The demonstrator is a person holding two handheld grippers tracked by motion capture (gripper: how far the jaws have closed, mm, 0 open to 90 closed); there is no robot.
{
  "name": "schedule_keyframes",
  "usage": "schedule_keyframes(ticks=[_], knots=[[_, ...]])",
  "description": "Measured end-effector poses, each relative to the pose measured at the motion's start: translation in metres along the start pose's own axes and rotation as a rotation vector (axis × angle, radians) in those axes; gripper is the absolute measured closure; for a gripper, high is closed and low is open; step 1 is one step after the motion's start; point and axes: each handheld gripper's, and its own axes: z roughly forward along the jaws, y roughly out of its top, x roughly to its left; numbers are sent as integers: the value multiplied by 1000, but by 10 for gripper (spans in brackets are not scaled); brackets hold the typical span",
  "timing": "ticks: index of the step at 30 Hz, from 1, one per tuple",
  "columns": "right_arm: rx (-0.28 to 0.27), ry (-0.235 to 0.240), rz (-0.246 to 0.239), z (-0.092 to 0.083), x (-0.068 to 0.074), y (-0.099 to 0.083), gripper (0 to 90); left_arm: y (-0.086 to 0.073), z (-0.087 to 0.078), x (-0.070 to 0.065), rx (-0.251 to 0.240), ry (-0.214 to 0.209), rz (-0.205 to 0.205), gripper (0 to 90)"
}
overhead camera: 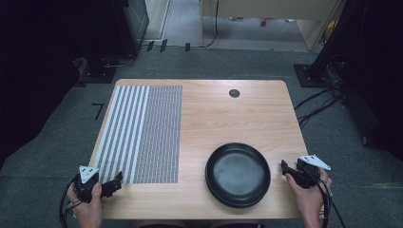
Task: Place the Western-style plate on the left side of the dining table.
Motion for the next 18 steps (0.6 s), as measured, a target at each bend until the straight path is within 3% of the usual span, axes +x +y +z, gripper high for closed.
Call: schedule_keyframes(ticks=[2, 3, 6, 12, 18], knots=[[2, -4, -4, 0, 1, 0, 344, 0, -1, -1, -4, 4, 4, 25], [4, -7, -7, 0, 2, 0, 332, 2, -2, -6, -15, 40, 35, 25], [6, -4, -10, 1, 2, 0, 320, 6, -5, -12, -36, 51, 57, 25], [-1, -2, 6, 0, 0, 0, 351, 13, -2, -31, -51, -2, 48, 24], [0, -22, 22, -3, 1, 2, 367, 19, 0, -44, -63, -25, 52, 25]])
